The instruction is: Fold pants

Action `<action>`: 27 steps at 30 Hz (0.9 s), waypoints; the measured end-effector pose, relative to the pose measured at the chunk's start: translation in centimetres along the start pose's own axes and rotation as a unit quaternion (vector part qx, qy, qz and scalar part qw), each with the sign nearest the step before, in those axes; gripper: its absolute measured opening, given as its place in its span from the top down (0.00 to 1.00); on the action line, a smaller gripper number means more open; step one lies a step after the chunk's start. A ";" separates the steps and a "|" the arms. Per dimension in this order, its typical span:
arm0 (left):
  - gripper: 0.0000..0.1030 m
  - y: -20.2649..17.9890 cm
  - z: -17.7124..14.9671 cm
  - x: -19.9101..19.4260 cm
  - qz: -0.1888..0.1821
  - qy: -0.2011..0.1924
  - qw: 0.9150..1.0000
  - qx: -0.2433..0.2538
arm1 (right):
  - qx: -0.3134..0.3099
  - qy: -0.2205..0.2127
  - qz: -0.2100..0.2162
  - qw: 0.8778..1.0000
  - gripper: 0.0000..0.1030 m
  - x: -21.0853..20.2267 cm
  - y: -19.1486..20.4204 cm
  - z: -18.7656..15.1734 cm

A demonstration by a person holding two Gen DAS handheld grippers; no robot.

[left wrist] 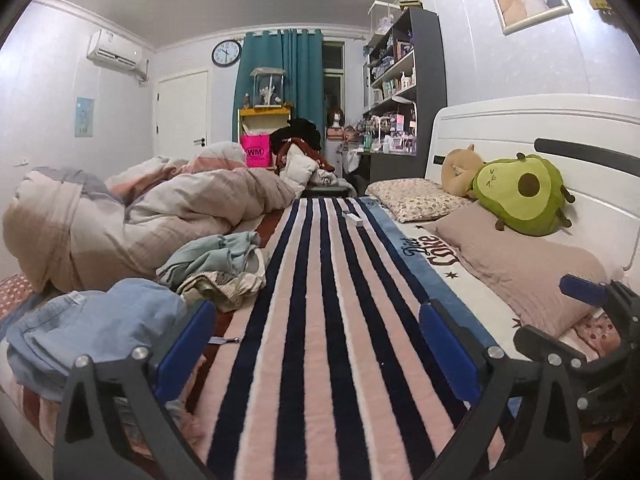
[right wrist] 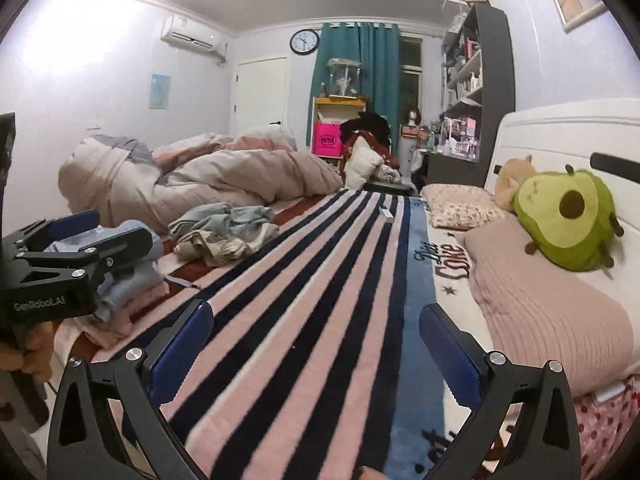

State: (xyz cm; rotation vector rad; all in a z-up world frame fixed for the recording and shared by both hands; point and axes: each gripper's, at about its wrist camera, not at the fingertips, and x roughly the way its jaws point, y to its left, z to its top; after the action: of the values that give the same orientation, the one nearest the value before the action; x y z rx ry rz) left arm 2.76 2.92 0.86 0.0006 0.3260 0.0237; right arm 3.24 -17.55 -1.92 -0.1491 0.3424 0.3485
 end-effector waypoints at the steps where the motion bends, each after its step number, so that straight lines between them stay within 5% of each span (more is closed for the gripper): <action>1: 0.03 -0.3 -0.1 0.1 0.005 -0.001 1.000 0.001 | 0.001 -0.002 -0.003 1.000 0.01 -0.1 -0.3 0.0; 27: 0.03 -0.5 -0.8 0.8 0.009 0.009 1.000 -0.013 | 0.019 -0.003 0.003 1.000 0.01 -0.4 -0.9 0.2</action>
State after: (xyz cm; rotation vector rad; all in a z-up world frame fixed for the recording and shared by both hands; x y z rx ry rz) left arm 3.22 2.45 -0.16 -0.0218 0.3434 0.0464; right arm 3.29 -18.45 -1.57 -0.1093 0.3431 0.3472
